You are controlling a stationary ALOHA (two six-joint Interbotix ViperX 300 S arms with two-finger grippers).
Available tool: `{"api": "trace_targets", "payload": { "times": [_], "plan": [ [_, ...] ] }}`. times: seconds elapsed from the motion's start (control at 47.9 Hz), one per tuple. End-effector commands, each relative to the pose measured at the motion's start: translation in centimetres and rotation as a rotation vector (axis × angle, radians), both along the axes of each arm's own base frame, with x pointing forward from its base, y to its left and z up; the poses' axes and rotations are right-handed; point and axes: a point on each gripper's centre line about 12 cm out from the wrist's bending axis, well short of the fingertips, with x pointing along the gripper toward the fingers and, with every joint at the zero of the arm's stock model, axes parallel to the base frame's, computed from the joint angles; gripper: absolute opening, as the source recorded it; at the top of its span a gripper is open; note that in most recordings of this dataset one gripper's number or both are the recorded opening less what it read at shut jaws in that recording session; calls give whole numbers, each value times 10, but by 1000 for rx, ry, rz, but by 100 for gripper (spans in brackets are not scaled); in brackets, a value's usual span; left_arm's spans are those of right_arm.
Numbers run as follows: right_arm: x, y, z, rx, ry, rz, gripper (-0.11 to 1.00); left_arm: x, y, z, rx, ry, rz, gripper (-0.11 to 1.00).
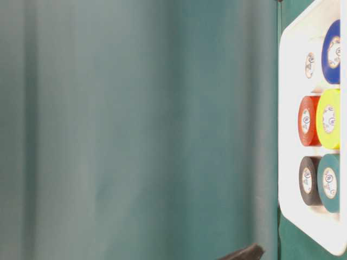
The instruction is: Put the tape alternately from left to right into the white case.
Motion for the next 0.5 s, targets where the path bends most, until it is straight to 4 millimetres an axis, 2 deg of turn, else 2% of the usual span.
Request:
{"api": "trace_targets", "payload": {
  "times": [0.0, 0.48],
  "plan": [
    [0, -1, 8, 4, -30, -3, 81, -4, -1, 11, 1, -63, -3, 75],
    [-19, -2, 15, 7, -84, -6, 81, -26, 0, 14, 1, -117, -3, 75]
  ]
}}
